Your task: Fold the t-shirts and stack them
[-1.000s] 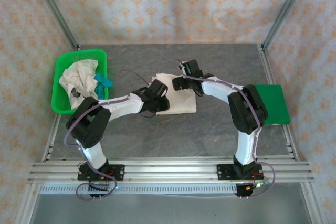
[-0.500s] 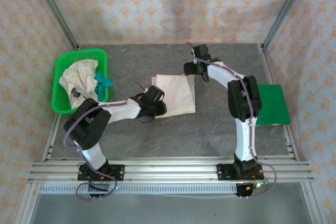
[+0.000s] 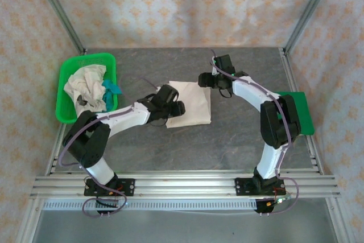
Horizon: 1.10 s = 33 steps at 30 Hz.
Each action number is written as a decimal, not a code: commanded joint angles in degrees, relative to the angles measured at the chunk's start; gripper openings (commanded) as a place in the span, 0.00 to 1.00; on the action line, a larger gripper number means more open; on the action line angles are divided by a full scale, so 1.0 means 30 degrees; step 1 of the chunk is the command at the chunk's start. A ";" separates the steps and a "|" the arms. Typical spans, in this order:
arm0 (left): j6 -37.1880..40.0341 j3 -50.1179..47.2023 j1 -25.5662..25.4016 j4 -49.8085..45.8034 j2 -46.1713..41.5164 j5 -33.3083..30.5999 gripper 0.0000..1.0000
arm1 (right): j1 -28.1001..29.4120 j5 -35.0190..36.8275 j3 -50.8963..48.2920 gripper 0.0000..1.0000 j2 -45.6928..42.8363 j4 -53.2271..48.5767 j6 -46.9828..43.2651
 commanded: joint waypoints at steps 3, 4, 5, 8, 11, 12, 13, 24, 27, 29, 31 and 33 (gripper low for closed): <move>0.1077 0.2831 0.1483 -0.1162 0.1792 -0.1036 0.48 | 0.0176 -0.0839 -0.0477 0.46 0.0953 0.0253 0.2028; 0.1185 0.3273 0.1788 -0.1154 0.2318 -0.0928 0.47 | 0.0159 -0.0742 -0.0497 0.40 0.1115 0.0216 0.2014; 0.1296 0.3676 0.2090 -0.1175 0.2783 -0.0878 0.46 | 0.0112 -0.0649 -0.0492 0.35 0.1256 0.0218 0.2066; 0.1634 0.5084 0.2691 -0.1579 0.4397 -0.0919 0.44 | -0.0119 -0.0753 -0.0291 0.29 0.1881 -0.0075 0.2232; 0.1848 0.6282 0.2968 -0.2109 0.6084 -0.1204 0.42 | -0.0286 -0.0810 -0.0235 0.26 0.2407 -0.0138 0.2322; 0.1848 0.6501 0.3024 -0.2278 0.6457 -0.1336 0.41 | -0.0330 -0.0799 -0.0239 0.25 0.2546 -0.0107 0.2342; 0.1820 0.6609 0.3068 -0.2324 0.6731 -0.1368 0.41 | -0.0365 -0.0812 -0.0233 0.24 0.2708 -0.0141 0.2375; 0.1627 0.5985 0.3152 -0.2020 0.6535 -0.0928 0.41 | -0.0615 -0.0166 -0.1241 0.24 0.1051 0.0512 0.2209; 0.1644 0.5795 0.3157 -0.1771 0.5508 -0.0467 0.49 | -0.0622 0.0181 -0.2301 0.64 -0.0531 0.1440 0.2198; 0.1663 0.5600 0.3157 -0.1661 0.4757 -0.0319 0.54 | -0.0617 0.0425 -0.3039 0.72 -0.1370 0.1875 0.2476; 0.1727 0.5212 0.3128 -0.1452 0.3411 -0.0310 0.61 | -0.0576 0.1033 -0.4172 0.77 -0.2308 0.2937 0.4460; 0.1761 0.4699 0.3128 -0.1417 0.2436 -0.0452 0.73 | -0.0567 0.0868 -0.5191 0.82 -0.2966 0.3869 0.5101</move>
